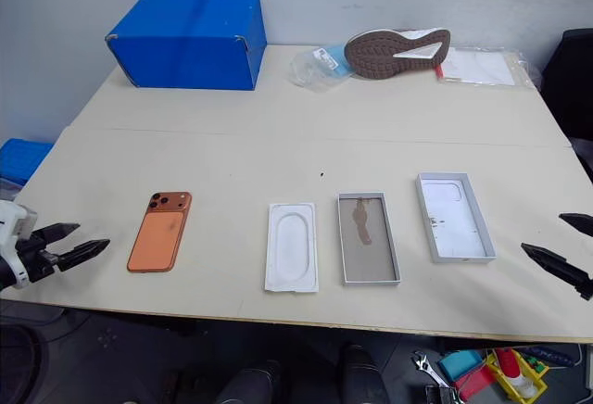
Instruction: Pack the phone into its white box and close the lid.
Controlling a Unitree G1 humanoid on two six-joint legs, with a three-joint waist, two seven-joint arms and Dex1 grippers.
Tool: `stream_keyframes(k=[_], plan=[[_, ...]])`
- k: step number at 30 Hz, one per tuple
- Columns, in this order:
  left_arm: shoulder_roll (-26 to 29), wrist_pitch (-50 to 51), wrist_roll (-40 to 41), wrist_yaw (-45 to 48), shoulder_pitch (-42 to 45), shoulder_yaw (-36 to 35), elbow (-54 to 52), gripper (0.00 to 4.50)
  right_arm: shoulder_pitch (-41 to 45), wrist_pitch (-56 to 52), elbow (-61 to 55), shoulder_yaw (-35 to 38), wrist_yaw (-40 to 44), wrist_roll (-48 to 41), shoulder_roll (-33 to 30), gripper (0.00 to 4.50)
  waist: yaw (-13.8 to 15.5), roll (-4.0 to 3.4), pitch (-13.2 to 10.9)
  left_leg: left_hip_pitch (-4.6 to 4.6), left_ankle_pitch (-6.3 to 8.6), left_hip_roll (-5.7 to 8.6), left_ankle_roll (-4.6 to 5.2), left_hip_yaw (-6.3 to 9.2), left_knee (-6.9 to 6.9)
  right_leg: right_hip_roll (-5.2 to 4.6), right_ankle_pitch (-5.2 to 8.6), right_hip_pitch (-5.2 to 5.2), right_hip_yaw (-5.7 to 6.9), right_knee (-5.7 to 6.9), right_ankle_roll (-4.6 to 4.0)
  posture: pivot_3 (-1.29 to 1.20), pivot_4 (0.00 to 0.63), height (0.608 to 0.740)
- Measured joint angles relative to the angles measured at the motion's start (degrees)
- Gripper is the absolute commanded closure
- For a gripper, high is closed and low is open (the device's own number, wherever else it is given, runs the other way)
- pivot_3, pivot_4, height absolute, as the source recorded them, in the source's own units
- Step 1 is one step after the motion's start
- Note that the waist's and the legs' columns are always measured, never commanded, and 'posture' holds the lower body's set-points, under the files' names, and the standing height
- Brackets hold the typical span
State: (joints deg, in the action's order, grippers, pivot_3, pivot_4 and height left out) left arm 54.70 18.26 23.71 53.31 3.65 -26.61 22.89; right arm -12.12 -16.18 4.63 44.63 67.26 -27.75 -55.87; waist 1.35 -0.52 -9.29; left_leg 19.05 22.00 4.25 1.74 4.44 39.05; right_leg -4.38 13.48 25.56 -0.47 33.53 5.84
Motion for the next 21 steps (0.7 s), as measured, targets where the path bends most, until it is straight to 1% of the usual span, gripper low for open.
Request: stream_keyframes(k=[21], plan=[[-0.4, 1.2, 0.1, 0.6, 0.6, 0.8, 0.1, 0.01, -2.5, -1.3, -2.2, 0.7, 0.0, 0.6, -0.2, 0.0, 0.0, 0.0, 0.0, 0.0, 0.0, 0.0, 0.0, 0.0, 0.0, 0.0, 0.0, 0.0, 0.0, 0.02, 0.0, 0.0, 0.15, 0.74]])
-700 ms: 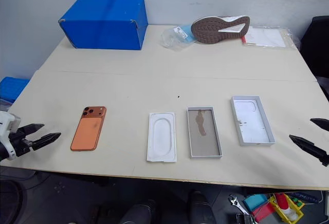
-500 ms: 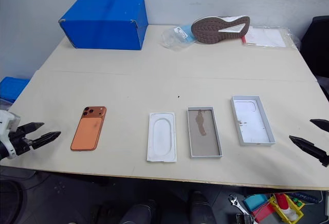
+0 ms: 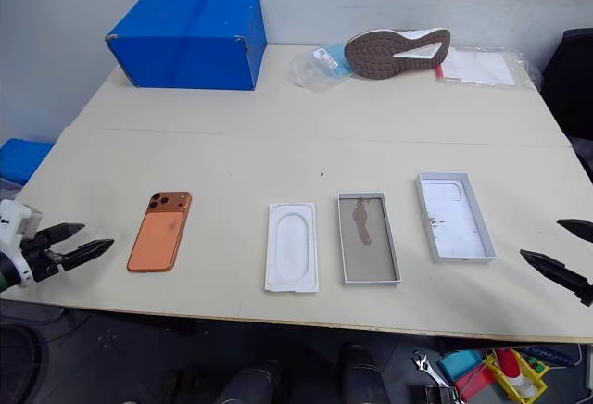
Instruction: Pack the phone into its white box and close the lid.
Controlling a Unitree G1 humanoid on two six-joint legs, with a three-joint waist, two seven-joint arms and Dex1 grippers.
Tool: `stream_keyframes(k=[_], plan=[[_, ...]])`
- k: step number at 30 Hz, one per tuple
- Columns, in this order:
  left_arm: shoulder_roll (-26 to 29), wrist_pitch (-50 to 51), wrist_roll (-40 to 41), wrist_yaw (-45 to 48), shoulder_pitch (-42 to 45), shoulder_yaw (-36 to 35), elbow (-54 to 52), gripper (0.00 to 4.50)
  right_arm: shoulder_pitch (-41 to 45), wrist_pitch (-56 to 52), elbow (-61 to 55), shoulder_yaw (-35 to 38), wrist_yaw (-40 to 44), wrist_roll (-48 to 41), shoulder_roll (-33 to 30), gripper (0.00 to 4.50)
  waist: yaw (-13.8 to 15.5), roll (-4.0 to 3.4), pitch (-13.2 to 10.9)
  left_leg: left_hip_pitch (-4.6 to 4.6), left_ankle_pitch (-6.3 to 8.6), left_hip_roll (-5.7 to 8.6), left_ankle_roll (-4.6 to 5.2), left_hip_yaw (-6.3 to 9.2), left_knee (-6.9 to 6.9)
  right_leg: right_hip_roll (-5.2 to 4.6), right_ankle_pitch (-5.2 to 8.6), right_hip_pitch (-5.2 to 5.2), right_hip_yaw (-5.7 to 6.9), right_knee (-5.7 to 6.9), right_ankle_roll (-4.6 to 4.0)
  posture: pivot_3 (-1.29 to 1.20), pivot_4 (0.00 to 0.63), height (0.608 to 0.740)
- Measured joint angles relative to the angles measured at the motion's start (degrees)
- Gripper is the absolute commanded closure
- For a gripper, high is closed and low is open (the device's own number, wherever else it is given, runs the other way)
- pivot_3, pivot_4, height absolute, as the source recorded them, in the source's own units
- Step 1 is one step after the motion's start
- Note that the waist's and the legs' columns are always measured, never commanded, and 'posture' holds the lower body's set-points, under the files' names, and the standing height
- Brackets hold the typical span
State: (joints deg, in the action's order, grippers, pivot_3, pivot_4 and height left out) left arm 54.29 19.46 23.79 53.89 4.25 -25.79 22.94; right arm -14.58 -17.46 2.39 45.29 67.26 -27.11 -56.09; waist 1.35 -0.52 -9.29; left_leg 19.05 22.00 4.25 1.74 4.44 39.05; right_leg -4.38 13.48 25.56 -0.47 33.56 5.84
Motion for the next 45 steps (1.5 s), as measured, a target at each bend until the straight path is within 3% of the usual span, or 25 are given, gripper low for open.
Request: stream_keyframes(k=[9, 15, 20, 26, 31, 37, 45], plan=[[0.0, 2.1, 0.0, 0.6, 0.1, 0.2, -0.7, 0.01, -0.1, 0.0, -0.2, 0.0, 0.0, 0.6, -0.5, 0.0, 0.0, 0.0, 0.0, 0.0, 0.0, 0.0, 0.0, 0.0, 0.0, 0.0, 0.0, 0.0, 0.0, 0.0, 0.0, 0.0, 0.15, 0.74], [0.6, 10.0, 2.6, 4.0, 4.0, 2.2, -4.5, 0.01, 0.3, -1.3, -6.5, 0.1, 0.0, -0.3, -0.9, 0.0, 0.1, 0.01, 0.0, 0.01, 0.0, 0.0, 0.0, 0.03, 0.01, 0.0, 0.0, 0.0, 0.03, 0.08, 0.0, 0.0, 0.15, 0.74], [3.5, 26.2, 10.3, 10.5, 12.4, 7.1, -11.5, 0.01, 0.1, -6.1, -16.9, -0.4, 0.2, -4.1, -1.2, 0.0, 0.1, 0.02, 0.0, 0.08, -0.01, 0.02, 0.0, 0.1, 0.04, -0.01, -0.01, 0.0, 0.08, 0.08, 0.01, 0.0, 0.15, 0.74], [5.2, 49.9, 19.1, 14.2, 22.2, 19.8, -20.6, 0.01, 0.0, -11.1, -30.4, -4.6, -0.5, -8.7, -1.4, 0.0, -0.3, 0.01, 0.0, 0.05, -0.02, 0.01, -0.01, 0.08, 0.04, 0.06, -0.01, 0.02, 0.04, 0.12, 0.02, 0.0, 0.15, 0.74], [-0.7, 61.8, 20.7, 9.4, 24.4, 24.6, -20.5, 0.01, 0.4, -13.0, -38.2, -7.2, -3.4, -11.2, -0.5, 0.0, -0.2, 0.09, -0.1, 0.06, -0.06, 0.01, -0.06, 0.1, 0.07, 0.08, -0.01, 0.05, 0.05, 0.18, 0.01, 0.0, 0.15, 0.74], [-9.4, 70.6, 24.7, 3.0, 24.0, 21.3, -23.9, 0.01, 0.0, -14.2, -41.8, -8.0, -6.0, -13.1, 0.5, 0.0, 0.3, 0.19, -0.1, 0.12, -0.07, 0.04, -0.06, 0.12, 0.13, 0.03, -0.01, 0.04, 0.07, 0.13, 0.01, 0.0, 0.15, 0.74], [-18.5, 73.0, 28.3, -10.0, 22.4, 21.7, -26.5, 0.01, -3.4, -13.9, -45.8, -8.6, -6.3, -13.9, 1.3, 0.0, 0.3, 0.23, -0.1, 0.08, -0.12, 0.04, -0.15, 0.15, 0.15, 0.04, -0.01, 0.04, 0.08, 0.19, 0.01, 0.0, 0.15, 0.74]])
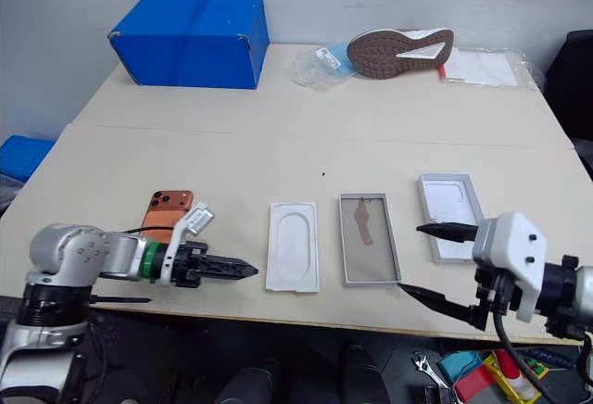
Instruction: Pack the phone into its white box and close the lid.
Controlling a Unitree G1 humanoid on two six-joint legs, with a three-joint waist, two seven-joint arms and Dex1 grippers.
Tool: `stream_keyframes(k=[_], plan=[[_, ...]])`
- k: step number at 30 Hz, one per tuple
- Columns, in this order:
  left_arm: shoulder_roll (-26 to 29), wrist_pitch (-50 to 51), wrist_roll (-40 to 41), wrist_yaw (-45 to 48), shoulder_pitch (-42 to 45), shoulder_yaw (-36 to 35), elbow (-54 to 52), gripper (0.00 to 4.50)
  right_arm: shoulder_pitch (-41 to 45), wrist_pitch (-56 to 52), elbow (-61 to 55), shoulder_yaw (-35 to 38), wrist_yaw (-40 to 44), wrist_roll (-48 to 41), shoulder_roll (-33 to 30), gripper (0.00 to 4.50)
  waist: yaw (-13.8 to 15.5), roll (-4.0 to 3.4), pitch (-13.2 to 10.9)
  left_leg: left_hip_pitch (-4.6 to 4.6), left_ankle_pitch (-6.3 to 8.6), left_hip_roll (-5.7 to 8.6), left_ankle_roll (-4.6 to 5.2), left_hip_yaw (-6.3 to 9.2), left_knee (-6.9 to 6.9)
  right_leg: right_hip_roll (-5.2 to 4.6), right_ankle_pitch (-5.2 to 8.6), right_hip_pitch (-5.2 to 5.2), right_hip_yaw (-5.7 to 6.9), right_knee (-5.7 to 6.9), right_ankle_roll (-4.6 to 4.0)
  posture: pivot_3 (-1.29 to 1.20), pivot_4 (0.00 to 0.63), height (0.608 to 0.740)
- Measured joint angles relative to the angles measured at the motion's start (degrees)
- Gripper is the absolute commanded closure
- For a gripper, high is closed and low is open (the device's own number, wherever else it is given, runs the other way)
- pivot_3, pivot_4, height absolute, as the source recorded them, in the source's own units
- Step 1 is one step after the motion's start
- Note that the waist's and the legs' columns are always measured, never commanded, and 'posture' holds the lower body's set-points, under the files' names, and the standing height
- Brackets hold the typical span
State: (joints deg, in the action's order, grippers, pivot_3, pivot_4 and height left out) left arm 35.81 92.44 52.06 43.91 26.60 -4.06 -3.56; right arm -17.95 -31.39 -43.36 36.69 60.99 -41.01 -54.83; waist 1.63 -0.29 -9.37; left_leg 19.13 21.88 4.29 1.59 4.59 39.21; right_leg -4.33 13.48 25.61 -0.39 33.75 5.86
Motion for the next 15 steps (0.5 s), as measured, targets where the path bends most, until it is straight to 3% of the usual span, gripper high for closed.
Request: stream_keyframes(k=[6, 10, 14, 15], plan=[[-3.9, 0.0, 2.3, -6.3, 1.3, 0.2, 2.2, 0.01, 0.1, 0.2, -2.3, -1.5, -0.4, -0.1, 0.0, 0.0, 0.0, 0.03, 0.0, -0.11, -0.03, 0.03, -0.02, -0.03, 0.01, -0.01, 0.0, -0.05, -0.03, 0.05, 0.0, 0.0, 0.15, 0.74], [-7.0, -0.1, 4.5, -10.1, 1.6, 0.6, 3.8, 0.87, 1.4, 0.4, -2.5, -4.2, -1.4, 0.1, 0.0, 0.0, 0.5, 0.03, 0.1, -0.09, -0.04, 0.07, -0.01, -0.01, 0.03, -0.05, 0.0, -0.06, -0.01, 0.05, 0.0, 0.0, 0.15, 0.74], [-9.1, 0.0, 4.8, -13.4, 1.6, 1.3, 4.4, 2.17, 1.6, 1.0, -2.5, -5.2, -2.2, 0.4, 0.2, 0.0, 0.7, 0.06, 0.1, -0.06, -0.04, 0.06, -0.02, 0.0, 0.03, -0.03, 0.0, -0.04, 0.0, 0.04, 0.0, 0.0, 0.15, 0.74], [-9.3, 0.0, 4.8, -14.2, 1.6, 1.3, 4.6, 2.17, 1.6, 1.1, -2.5, -5.2, -2.4, 0.4, 0.2, 0.0, 0.7, 0.06, 0.1, -0.07, -0.05, 0.06, -0.03, 0.0, 0.03, -0.02, 0.0, -0.04, -0.01, 0.04, 0.0, 0.0, 0.15, 0.74]])
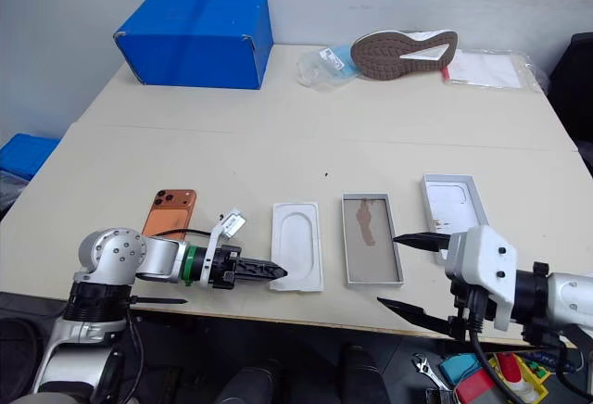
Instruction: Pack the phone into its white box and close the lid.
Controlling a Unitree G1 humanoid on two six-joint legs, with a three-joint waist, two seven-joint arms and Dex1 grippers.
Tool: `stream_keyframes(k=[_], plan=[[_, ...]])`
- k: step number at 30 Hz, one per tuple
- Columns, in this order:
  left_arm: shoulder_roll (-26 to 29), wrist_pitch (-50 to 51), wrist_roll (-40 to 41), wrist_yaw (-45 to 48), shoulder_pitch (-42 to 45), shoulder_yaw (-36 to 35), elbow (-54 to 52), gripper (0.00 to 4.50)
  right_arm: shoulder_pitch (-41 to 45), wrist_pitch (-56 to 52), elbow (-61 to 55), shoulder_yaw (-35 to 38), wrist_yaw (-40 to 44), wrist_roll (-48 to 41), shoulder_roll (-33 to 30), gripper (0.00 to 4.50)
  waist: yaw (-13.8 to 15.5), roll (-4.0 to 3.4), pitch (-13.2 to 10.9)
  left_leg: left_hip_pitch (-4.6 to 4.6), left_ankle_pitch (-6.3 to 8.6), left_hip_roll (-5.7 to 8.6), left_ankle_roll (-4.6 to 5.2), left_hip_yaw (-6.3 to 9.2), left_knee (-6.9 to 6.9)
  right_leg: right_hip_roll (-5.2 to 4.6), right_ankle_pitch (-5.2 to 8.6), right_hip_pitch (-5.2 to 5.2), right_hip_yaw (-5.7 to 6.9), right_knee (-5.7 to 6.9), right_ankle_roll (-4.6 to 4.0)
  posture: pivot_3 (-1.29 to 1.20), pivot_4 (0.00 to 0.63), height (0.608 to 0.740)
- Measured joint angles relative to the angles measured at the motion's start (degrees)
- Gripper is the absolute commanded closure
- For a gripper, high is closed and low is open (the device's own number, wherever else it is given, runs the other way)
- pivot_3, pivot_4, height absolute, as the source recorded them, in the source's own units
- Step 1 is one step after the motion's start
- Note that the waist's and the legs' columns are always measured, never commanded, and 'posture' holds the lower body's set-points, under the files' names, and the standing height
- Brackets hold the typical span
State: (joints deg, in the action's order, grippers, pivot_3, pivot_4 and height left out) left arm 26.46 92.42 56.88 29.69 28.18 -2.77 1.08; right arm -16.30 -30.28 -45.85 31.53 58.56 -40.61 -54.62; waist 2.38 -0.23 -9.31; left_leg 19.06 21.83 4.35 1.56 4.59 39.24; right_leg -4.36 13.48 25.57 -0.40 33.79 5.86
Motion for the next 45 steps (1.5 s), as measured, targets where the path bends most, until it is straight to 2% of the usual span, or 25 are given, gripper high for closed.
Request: stream_keyframes(k=[3, 4, 6, 11, 12, 32, 33, 34, 38, 45], plan=[[-1.1, 0.0, 0.2, -0.9, 0.3, -0.3, 1.2, 2.17, 0.1, 0.1, 0.0, 0.0, -0.4, 0.0, 0.0, 0.0, 0.2, 0.0, 0.0, -0.02, -0.01, 0.0, -0.02, -0.02, 0.0, 0.0, 0.0, 0.0, 0.0, 0.01, 0.0, 0.0, 0.15, 0.74], [-1.4, 0.0, 0.3, -1.1, 0.4, -0.5, 1.7, 2.34, 0.2, 0.1, 0.0, 0.0, -0.4, 0.0, 0.0, 0.0, 0.3, 0.0, 0.0, -0.02, -0.02, 0.0, -0.02, -0.01, 0.0, 0.0, 0.0, 0.0, -0.01, 0.01, 0.0, 0.0, 0.15, 0.74], [-2.0, 0.0, 0.4, -1.8, 0.4, -1.0, 2.4, 2.78, 0.2, 0.2, 0.0, 0.0, -0.5, 0.0, 0.0, 0.0, 0.4, 0.01, 0.0, -0.02, -0.03, 0.0, -0.03, -0.01, 0.0, 0.0, 0.0, 0.0, -0.01, 0.02, 0.0, 0.0, 0.15, 0.74], [-3.1, 0.1, 1.7, -2.5, 1.0, -2.6, 3.9, 4.34, 0.0, 0.2, 0.0, 0.0, -0.6, 0.3, 0.0, 0.0, 0.5, 0.01, 0.0, -0.03, -0.04, 0.0, -0.05, -0.02, 0.0, 0.0, 0.0, -0.01, -0.01, 0.01, 0.0, 0.0, 0.15, 0.74], [-3.2, 0.1, 2.2, -2.5, 1.1, -3.0, 3.9, 4.48, 0.0, 0.2, 0.0, 0.0, -0.7, 0.3, 0.0, 0.0, 0.5, 0.02, 0.0, -0.05, -0.05, 0.0, -0.07, -0.02, 0.0, 0.0, 0.0, -0.01, -0.01, 0.01, 0.0, 0.0, 0.15, 0.74], [-3.9, 0.0, 3.8, -5.5, 1.2, -5.2, 4.4, 4.48, -0.6, 0.3, 0.0, 0.0, -1.4, 0.9, 0.0, 0.0, 0.5, 0.02, 0.0, -0.08, -0.09, 0.0, -0.13, 0.0, 0.0, 0.01, 0.0, 0.0, -0.01, 0.01, 0.0, 0.0, 0.15, 0.74], [-3.9, 0.0, 4.0, -6.0, 1.2, -5.2, 4.4, 4.09, -0.5, 0.3, 0.0, 0.0, -1.5, 1.0, 0.0, 0.0, 0.5, 0.02, 0.0, -0.08, -0.09, 0.0, -0.13, 0.0, 0.0, 0.01, 0.0, -0.01, -0.01, 0.01, 0.0, 0.0, 0.15, 0.74], [-3.9, 0.0, 4.1, -6.5, 1.2, -5.2, 4.4, 3.92, -0.4, 0.3, 0.0, 0.0, -1.6, 1.0, 0.0, 0.0, 0.5, 0.02, 0.0, -0.08, -0.09, 0.0, -0.13, 0.0, 0.0, 0.01, 0.0, -0.01, -0.01, 0.01, 0.0, 0.0, 0.15, 0.74], [-3.7, 0.0, 5.4, -8.9, 1.2, -4.3, 4.3, 2.71, -0.3, 0.3, 0.0, 0.0, -1.8, 1.0, 0.0, 0.0, 0.5, 0.02, 0.0, -0.08, -0.09, 0.0, -0.13, 0.0, 0.0, 0.01, 0.0, -0.01, -0.01, 0.01, 0.0, 0.0, 0.15, 0.74], [-3.2, 0.0, 8.9, -12.6, 1.0, -1.2, 4.4, 2.71, -0.3, 0.2, 0.0, -0.1, -2.2, 1.0, 0.0, 0.0, 0.5, 0.03, 0.0, -0.07, -0.09, 0.0, -0.13, 0.01, 0.0, 0.01, 0.0, -0.01, -0.01, 0.01, 0.0, 0.0, 0.15, 0.74]])
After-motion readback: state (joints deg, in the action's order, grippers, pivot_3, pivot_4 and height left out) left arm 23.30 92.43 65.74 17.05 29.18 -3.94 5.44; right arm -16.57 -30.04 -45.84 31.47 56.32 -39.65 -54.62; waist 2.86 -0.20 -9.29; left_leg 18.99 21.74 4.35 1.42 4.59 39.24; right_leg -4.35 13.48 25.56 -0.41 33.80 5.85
